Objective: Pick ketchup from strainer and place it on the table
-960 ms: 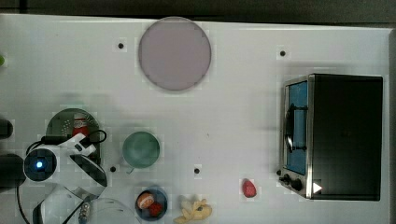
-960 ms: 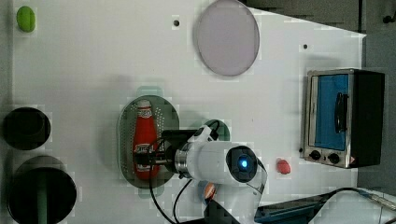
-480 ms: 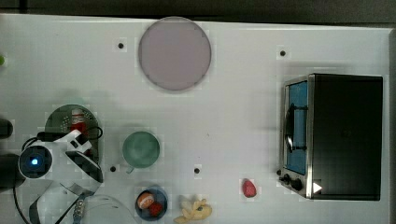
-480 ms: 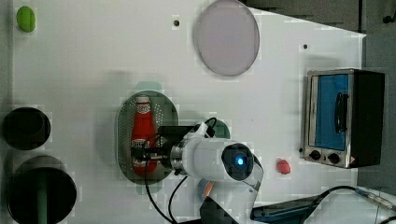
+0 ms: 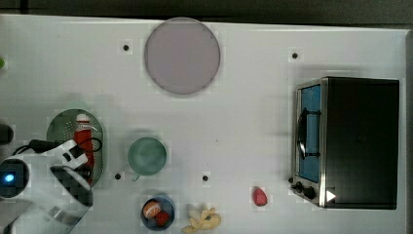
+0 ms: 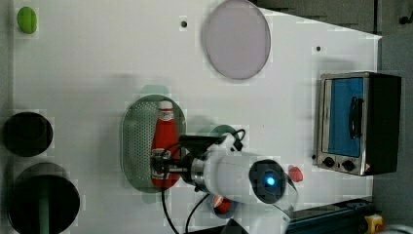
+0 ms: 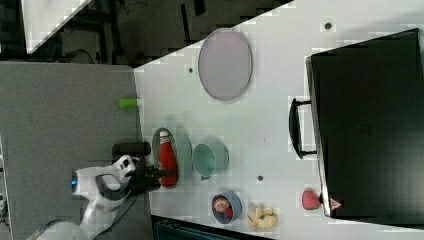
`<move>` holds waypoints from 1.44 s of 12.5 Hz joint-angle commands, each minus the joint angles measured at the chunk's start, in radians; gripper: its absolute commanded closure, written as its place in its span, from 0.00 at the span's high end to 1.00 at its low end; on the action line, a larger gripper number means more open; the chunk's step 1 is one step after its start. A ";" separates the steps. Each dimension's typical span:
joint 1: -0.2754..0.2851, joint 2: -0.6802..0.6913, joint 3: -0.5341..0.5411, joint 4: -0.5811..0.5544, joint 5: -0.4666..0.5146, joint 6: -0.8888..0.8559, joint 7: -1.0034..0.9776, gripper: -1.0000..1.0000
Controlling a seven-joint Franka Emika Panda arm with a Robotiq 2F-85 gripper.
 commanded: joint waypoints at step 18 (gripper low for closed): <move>-0.216 -0.302 -0.384 0.316 0.252 -0.509 -0.543 0.61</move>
